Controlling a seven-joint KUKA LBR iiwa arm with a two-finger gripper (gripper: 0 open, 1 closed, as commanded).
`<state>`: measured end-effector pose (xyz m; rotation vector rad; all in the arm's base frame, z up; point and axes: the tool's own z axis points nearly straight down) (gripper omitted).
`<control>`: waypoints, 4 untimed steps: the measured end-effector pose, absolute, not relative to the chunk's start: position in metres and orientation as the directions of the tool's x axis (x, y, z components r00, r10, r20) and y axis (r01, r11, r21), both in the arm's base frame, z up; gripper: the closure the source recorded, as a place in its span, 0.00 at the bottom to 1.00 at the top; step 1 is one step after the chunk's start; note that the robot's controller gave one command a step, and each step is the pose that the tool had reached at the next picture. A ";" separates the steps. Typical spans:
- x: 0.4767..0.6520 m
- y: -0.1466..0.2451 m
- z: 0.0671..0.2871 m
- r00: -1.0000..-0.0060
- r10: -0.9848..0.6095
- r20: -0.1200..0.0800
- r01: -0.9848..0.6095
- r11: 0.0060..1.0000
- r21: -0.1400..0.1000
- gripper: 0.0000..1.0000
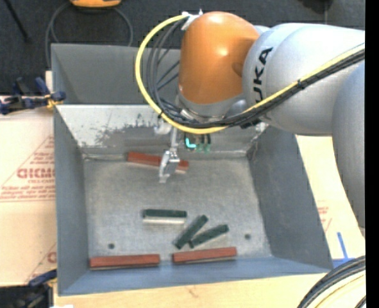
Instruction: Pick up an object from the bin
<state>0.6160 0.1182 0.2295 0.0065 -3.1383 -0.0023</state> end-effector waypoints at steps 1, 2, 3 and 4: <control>0.618 0.118 0.234 -1.000 -0.002 -0.004 -0.002 1.000 0.002 0.00; 0.618 0.118 0.233 -1.000 -0.002 -0.004 -0.002 1.000 0.002 0.00; 0.606 0.123 0.193 -0.999 -0.036 0.002 -0.036 0.999 -0.001 0.00; 0.562 0.120 0.176 -0.995 -0.101 -0.013 -0.101 0.995 0.000 0.00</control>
Offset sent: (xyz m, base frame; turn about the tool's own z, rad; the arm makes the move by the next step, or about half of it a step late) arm -0.0251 0.0043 -0.1481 0.0278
